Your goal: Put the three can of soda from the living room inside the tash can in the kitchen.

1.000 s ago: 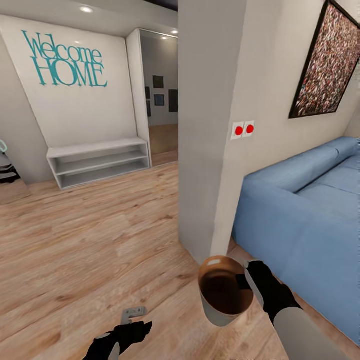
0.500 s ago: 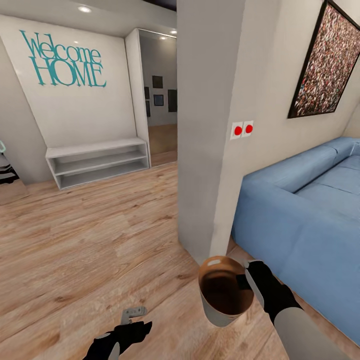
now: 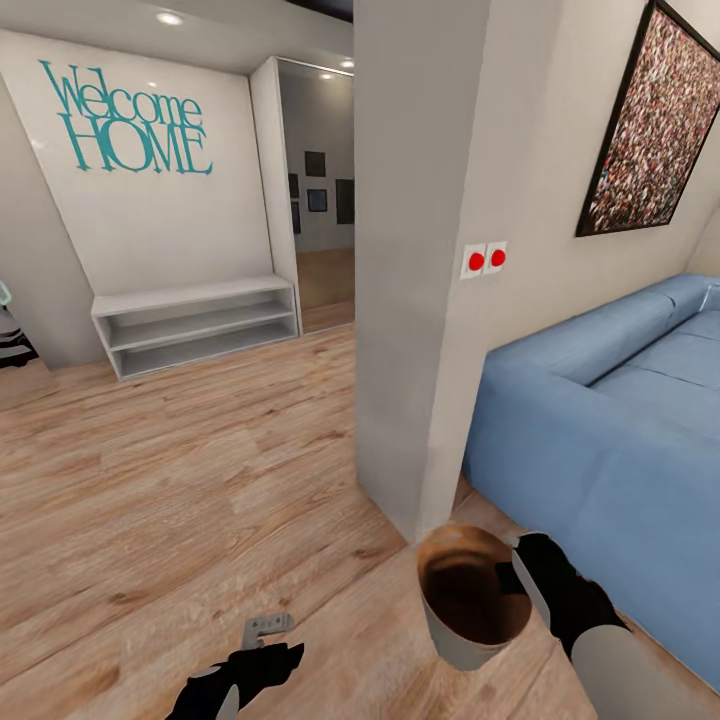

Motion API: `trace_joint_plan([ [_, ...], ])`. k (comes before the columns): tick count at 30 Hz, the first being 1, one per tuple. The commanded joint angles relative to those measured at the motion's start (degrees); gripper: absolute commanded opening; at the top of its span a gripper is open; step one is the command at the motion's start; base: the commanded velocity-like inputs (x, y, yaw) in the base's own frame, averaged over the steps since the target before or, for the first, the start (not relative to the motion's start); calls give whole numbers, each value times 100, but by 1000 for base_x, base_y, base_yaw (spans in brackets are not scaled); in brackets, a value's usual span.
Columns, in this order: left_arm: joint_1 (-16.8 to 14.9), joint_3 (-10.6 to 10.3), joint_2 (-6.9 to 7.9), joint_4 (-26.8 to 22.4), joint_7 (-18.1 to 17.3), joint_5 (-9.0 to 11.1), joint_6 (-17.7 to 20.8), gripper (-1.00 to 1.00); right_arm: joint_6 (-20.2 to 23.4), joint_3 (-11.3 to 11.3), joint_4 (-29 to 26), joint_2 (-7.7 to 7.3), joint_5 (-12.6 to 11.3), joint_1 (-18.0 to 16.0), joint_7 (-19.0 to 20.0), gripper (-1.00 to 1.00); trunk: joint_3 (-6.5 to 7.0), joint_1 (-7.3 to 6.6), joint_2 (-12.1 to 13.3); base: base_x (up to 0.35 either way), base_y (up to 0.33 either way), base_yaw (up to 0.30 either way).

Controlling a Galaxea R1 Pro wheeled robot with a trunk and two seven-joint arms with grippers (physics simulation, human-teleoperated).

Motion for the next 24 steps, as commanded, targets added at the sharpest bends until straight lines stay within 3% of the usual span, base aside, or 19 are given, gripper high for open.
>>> trace_joint_plan([
  [1, -1, -1, -1, 1, 0, -1, -1, 100, -12, -6, 39, -28, -88, -1, 34, -100, 1, 0, 0, 0, 0, 0],
  [17, -1, -1, -3, 2, 0, -4, -2, 100, -1090, -106, 1401, -365, -94, 101, 29, -100, 1, 0, 0, 0, 0, 0],
  [24, -1, -4, -4, 47, 0, -6, -2, 100, -1552, -107, 1538, -425, -97, 314, 32, -100, 1, 0, 0, 0, 0, 0],
])
